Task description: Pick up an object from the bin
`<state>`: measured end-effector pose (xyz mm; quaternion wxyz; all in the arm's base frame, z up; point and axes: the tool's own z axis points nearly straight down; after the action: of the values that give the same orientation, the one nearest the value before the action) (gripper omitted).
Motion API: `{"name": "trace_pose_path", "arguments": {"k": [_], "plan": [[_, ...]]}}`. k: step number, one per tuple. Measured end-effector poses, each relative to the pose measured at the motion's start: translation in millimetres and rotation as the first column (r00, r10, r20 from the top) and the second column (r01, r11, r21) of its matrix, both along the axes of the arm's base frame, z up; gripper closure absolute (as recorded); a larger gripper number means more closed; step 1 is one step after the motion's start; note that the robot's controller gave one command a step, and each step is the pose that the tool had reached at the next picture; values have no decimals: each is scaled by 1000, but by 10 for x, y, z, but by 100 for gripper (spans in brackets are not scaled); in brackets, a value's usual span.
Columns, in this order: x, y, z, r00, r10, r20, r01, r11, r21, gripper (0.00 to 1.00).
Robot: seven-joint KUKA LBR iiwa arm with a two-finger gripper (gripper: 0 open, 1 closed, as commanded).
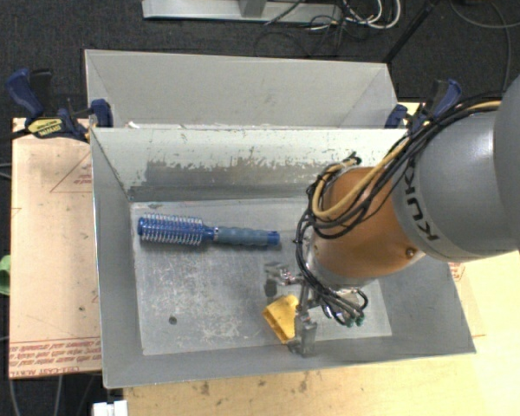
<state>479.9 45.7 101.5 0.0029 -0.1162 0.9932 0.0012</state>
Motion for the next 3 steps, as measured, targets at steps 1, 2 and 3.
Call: {"name": "trace_pose_path", "arguments": {"k": [1, 2, 3], "plan": [[2, -58, -12, 930, 366, 1, -366, 930, -3, 0], [35, -400, -298, 760, 650, 8, -650, 760, -10, 0], [87, -678, -308, 769, 640, 2, -640, 769, -6, 0]]}}
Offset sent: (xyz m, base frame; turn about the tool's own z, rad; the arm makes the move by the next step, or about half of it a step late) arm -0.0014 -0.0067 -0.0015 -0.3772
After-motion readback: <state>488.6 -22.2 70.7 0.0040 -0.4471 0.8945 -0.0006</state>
